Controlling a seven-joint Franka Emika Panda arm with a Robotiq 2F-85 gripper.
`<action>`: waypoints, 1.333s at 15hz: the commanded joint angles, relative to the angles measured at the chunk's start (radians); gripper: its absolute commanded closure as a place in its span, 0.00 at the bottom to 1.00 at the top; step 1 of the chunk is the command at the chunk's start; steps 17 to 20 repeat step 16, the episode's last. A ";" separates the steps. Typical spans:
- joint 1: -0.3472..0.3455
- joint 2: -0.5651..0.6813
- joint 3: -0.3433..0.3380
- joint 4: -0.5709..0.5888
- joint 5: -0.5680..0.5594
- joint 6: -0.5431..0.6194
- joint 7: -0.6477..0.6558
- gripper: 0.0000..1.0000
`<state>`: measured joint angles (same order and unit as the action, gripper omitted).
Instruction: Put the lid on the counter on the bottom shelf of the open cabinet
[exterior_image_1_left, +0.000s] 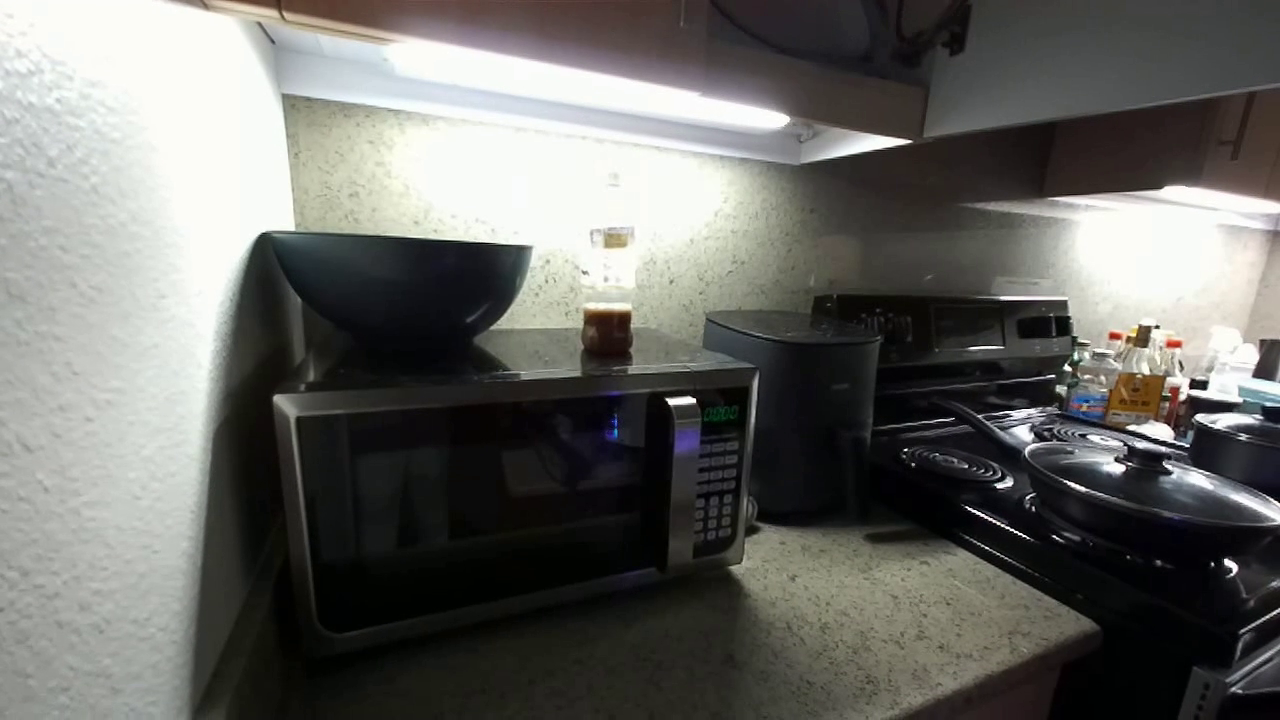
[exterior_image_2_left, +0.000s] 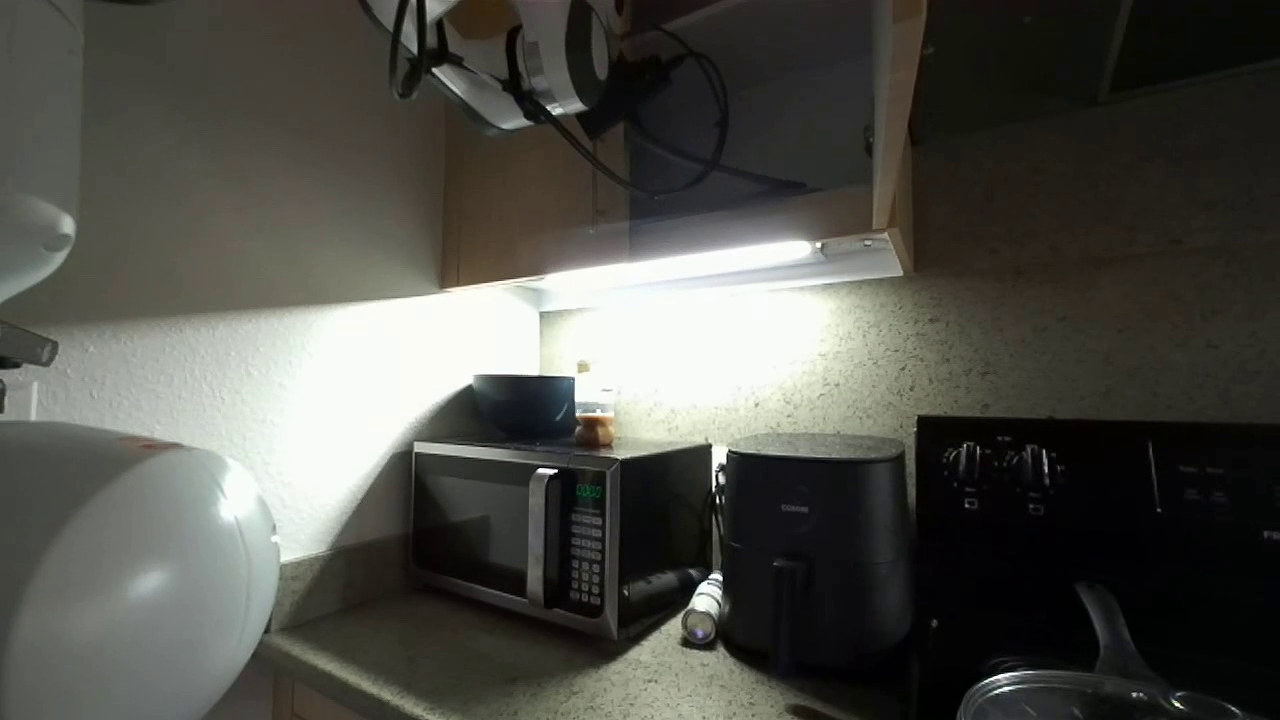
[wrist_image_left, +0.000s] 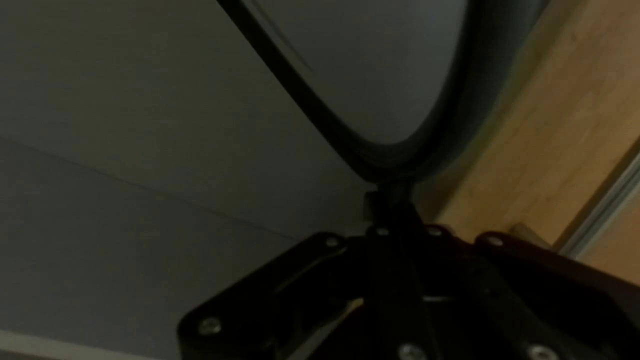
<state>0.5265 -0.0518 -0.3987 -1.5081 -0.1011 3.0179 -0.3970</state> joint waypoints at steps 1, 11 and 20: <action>-0.009 -0.007 -0.016 0.002 0.012 -0.086 0.002 0.64; -0.192 -0.008 0.096 0.019 -0.056 -0.121 0.138 0.02; -0.312 0.004 0.211 0.017 -0.013 -0.095 0.100 0.02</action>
